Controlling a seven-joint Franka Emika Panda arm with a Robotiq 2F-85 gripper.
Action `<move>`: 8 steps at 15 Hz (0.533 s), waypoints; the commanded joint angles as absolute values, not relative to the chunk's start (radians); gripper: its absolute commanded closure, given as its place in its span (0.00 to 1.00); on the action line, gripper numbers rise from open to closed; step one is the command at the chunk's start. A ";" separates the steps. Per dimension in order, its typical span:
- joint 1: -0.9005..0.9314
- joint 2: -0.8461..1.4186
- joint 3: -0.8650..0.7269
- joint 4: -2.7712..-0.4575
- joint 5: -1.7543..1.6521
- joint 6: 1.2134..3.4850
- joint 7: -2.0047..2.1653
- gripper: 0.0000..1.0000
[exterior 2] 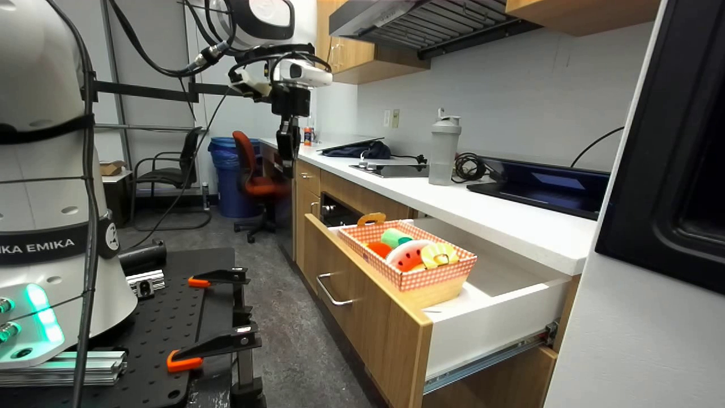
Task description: Open the drawer fully, pick up the carton box and put it in the drawer and close the drawer
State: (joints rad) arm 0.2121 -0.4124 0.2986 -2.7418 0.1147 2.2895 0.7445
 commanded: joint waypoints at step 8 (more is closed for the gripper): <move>0.208 -0.420 0.306 -2.741 0.119 2.287 0.740 0.74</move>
